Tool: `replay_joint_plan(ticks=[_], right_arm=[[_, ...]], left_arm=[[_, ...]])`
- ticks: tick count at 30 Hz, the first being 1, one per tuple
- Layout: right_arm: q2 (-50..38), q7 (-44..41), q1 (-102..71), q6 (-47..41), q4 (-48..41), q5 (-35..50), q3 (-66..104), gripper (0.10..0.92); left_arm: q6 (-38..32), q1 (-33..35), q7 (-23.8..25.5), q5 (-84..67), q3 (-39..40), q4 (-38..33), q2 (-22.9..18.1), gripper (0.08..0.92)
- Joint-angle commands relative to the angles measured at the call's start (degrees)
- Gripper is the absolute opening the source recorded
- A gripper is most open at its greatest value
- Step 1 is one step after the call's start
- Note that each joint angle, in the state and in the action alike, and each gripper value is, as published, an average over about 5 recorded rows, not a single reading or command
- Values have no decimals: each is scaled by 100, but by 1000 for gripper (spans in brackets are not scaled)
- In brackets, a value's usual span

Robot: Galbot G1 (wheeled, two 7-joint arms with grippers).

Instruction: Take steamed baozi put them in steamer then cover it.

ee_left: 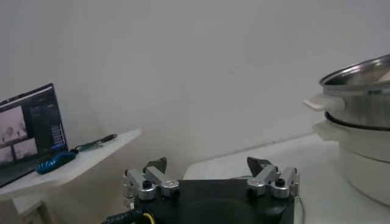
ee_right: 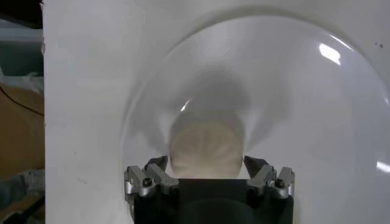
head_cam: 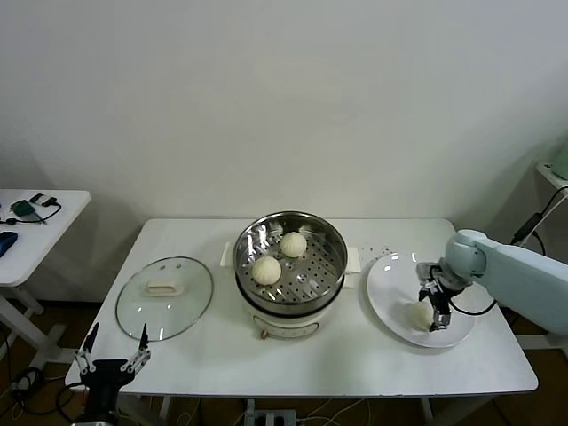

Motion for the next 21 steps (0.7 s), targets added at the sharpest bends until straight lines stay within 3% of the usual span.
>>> replay_joint_plan(ticks=[1,9,21], right_arm=[[68,-16,-95,34,-107,-108,101,750],[-29,-96,773,369,164,104,-402,686],[1173,-872,4696,3895,546,114,-2739,695]], left_arm=[[-7,10,-1,3,1,-11,1,823],[-14,2,-1,-11,-1,-23,19,823],[-42,83,0,-8,24,-31,33,823]])
